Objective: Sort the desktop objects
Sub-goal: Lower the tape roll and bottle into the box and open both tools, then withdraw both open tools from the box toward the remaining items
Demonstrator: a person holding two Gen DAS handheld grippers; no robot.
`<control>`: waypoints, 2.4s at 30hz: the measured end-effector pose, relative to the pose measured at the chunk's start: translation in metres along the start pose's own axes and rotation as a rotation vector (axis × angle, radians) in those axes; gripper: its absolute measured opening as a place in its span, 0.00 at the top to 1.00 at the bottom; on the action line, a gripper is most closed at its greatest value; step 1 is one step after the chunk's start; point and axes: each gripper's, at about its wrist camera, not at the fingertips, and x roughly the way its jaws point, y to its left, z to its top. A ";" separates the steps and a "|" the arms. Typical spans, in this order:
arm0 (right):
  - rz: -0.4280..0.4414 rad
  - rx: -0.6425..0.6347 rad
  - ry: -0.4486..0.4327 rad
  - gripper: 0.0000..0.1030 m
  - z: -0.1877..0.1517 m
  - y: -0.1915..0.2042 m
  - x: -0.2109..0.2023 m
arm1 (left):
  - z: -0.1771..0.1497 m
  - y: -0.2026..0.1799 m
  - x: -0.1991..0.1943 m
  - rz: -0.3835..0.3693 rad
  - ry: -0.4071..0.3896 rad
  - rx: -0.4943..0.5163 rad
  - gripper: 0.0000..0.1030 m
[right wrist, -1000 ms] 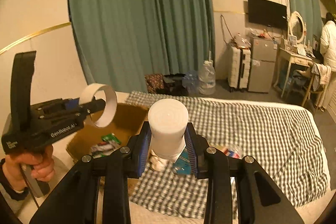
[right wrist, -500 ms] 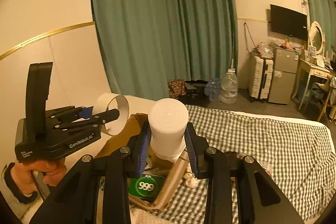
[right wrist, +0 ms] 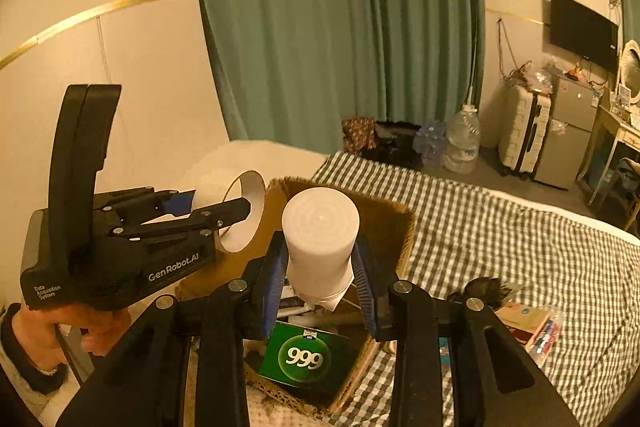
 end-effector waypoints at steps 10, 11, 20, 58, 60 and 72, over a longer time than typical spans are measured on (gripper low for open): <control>-0.006 0.008 0.118 0.69 -0.014 -0.004 0.060 | -0.020 0.011 0.046 0.033 0.116 -0.039 0.72; -0.005 0.011 0.133 0.69 -0.017 -0.005 0.067 | -0.023 0.011 0.048 0.035 0.125 -0.047 0.72; -0.012 0.017 0.241 0.69 -0.029 -0.008 0.104 | -0.034 0.010 0.065 0.049 0.190 -0.069 0.72; -0.188 0.110 -0.104 0.17 0.004 -0.064 -0.155 | 0.032 -0.086 -0.119 -0.035 -0.128 -0.068 0.06; -0.205 0.122 -0.122 0.11 0.002 -0.072 -0.169 | 0.033 -0.097 -0.126 -0.040 -0.150 -0.064 0.01; -0.297 0.154 -0.185 0.00 -0.026 -0.121 -0.214 | 0.028 -0.161 -0.128 -0.057 -0.207 -0.015 0.00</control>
